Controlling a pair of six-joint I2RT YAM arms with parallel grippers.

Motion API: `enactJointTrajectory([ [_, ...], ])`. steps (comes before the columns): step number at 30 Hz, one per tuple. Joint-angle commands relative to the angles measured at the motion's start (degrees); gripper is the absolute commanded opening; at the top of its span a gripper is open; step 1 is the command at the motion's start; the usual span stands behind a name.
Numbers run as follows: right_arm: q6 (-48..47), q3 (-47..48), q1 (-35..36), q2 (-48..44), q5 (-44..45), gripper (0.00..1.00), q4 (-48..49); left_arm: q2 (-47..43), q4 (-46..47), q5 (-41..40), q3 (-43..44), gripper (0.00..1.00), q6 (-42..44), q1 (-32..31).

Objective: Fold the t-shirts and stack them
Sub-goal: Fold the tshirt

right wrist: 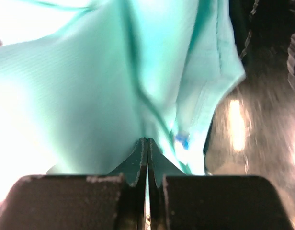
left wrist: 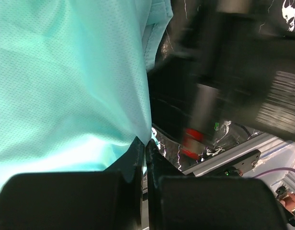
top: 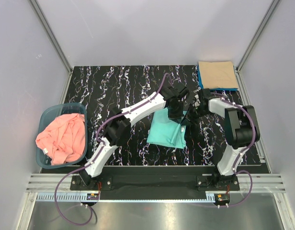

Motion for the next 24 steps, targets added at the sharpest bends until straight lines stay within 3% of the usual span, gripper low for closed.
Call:
enactJointTrajectory([
  [1,-3.65,4.88,-1.46,-6.37,2.12,0.0,-8.06,-0.51,2.54,1.67,-1.12,0.0,-0.47,-0.26],
  [9,-5.85,4.53,-4.53,-8.92,3.61,0.0,-11.51,-0.33,5.25,3.51,-1.65,0.0,-0.47,-0.26],
  [12,-6.99,4.18,-6.38,-9.71,4.31,0.0,-12.73,-0.5,7.28,4.92,-1.38,0.38,0.05,-0.26],
  [13,-7.6,4.09,-7.43,-10.32,5.53,0.0,-13.87,-1.2,7.63,4.57,-1.91,0.61,1.1,-0.26],
  [17,-9.98,2.52,-10.51,-11.38,6.6,0.0,-15.28,-10.75,11.41,-0.95,-7.09,0.8,3.83,-0.17],
  [19,-9.8,1.9,-10.78,-11.99,6.6,0.0,-15.11,-14.2,13.78,-1.85,-10.24,0.82,4.97,0.27],
  [22,-9.1,2.33,-10.78,-12.08,7.04,0.0,-14.85,-19.57,15.46,-0.88,-13.68,0.73,5.5,1.76],
  [24,-9.54,3.38,-10.78,-11.56,5.73,0.02,-15.45,-23.0,16.16,1.75,-18.07,0.58,7.6,2.38],
])
